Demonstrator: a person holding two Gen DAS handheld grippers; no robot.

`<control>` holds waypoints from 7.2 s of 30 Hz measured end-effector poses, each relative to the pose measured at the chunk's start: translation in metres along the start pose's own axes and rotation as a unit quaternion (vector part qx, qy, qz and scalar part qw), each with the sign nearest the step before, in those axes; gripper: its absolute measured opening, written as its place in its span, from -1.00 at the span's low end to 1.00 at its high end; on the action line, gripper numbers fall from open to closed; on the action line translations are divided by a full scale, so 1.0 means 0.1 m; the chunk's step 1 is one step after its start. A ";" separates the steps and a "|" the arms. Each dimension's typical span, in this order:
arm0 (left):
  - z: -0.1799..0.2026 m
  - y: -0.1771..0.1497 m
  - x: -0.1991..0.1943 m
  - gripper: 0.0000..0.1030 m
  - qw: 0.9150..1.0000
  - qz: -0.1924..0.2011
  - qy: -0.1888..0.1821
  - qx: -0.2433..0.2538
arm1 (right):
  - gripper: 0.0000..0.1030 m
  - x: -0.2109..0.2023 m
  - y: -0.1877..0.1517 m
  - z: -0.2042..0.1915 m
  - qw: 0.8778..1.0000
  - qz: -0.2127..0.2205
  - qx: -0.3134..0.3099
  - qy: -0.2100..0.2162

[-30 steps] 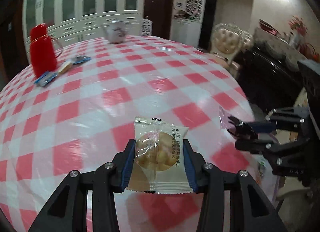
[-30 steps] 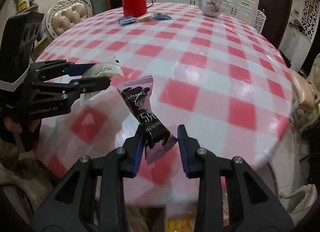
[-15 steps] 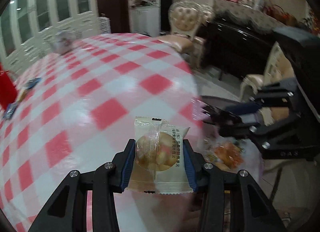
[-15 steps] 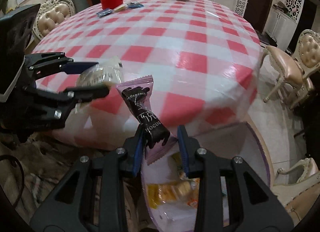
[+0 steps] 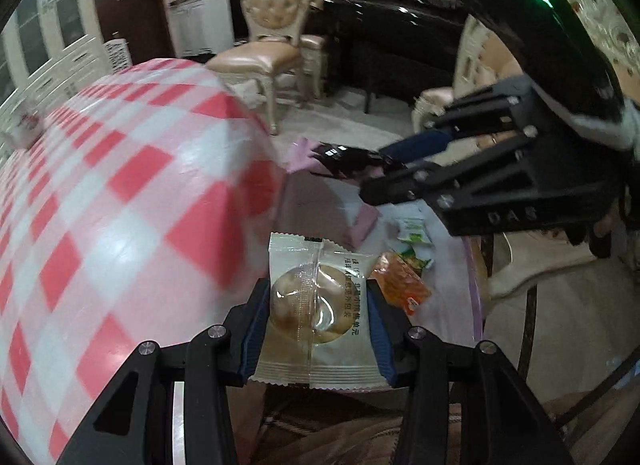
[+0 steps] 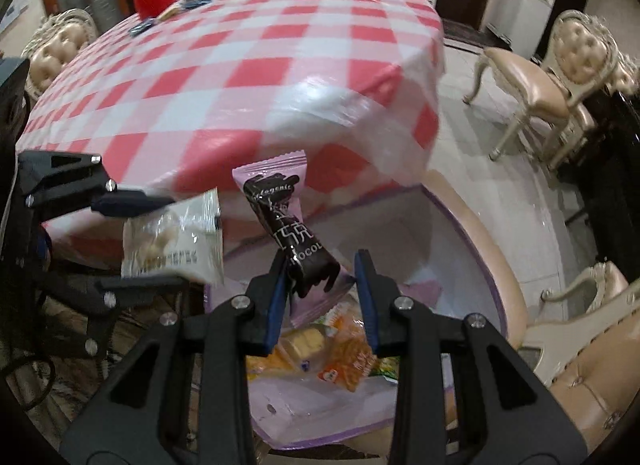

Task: Organize snacks
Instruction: 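Carry both snacks over the bin and open both grippers, then move both open grippers back over the table snacks, then grasp a clear-wrapped cake bar with the right gripper while the left grasps the blue seed packet, then carry the cake bar and blue seed packet over the purple-rimmed bin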

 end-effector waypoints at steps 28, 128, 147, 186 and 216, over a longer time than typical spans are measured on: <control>0.39 -0.01 0.79 -0.08 0.992 -0.107 -0.068 0.028 | -0.29 0.39 -0.53 0.51 0.991 -0.105 0.071 -0.046; -5.37 -1.16 -1.99 0.62 0.698 0.286 0.299 -0.585 | -0.27 2.22 4.75 -2.64 0.984 0.127 -0.104 0.073; -6.33 0.16 -1.10 0.65 0.687 0.187 0.332 -0.618 | -0.27 1.90 3.81 -2.29 0.966 0.114 -0.061 0.226; -4.12 -0.95 -1.46 0.18 0.831 0.151 0.254 -0.472 | -0.27 1.75 3.70 -2.26 0.972 0.134 -0.046 0.190; -2.83 -1.41 -1.98 0.18 0.853 0.202 0.219 -0.428 | -0.27 0.15 1.79 -2.63 0.959 0.157 -0.171 0.161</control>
Point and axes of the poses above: each gripper's, at about its wrist camera, not at the fingertips, and x roughly the way its jaws point, z to its right, y to its top, the point moved 2 cm from there along x, roughly the way its jaws point, and after that the axes turned 11 degrees about -x, right-handed, at the moved point
